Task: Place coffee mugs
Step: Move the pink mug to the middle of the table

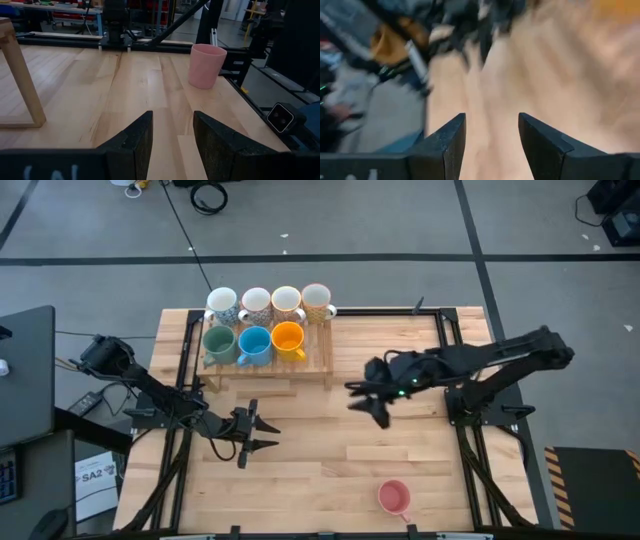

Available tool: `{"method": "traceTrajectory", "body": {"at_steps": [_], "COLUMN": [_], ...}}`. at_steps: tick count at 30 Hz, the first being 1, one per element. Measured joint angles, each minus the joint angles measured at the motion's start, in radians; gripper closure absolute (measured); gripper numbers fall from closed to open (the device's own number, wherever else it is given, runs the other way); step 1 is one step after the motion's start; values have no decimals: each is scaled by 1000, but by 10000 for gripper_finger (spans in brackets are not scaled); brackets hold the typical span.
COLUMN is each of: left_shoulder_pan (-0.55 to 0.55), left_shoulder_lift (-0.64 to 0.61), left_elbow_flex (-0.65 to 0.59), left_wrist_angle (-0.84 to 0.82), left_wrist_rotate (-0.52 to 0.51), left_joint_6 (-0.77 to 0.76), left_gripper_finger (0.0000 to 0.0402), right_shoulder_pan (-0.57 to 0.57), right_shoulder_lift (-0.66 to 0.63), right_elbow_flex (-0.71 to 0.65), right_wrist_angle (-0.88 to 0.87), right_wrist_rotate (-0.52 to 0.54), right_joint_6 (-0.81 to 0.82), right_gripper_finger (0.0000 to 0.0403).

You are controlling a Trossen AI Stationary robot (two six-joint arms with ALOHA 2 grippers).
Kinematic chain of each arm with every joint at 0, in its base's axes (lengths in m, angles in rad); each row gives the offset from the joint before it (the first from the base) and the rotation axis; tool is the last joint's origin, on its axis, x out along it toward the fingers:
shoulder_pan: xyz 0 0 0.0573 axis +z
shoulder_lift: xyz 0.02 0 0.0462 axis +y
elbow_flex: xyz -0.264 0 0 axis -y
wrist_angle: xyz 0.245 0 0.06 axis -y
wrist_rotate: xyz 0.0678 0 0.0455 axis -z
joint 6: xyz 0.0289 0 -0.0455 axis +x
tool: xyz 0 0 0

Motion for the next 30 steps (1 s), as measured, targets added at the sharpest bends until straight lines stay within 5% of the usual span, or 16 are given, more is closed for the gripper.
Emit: {"method": "traceTrajectory", "body": {"at_steps": [9,30], "left_shoulder_pan": [0,0], "left_shoulder_lift": [0,0], "left_elbow_flex": [0,0], "left_wrist_angle": [1,2], "left_wrist_rotate": [0,0], "left_joint_6": [0,-8], "left_gripper_finger": [253,253], "right_shoulder_pan": [166,539], "right_shoulder_lift": [19,293], "right_elbow_flex": [0,0], "right_wrist_angle": [-240,-245], "right_wrist_rotate": [-91,-46], "right_joint_6": [189,393], "right_gripper_finger": [216,217]}}
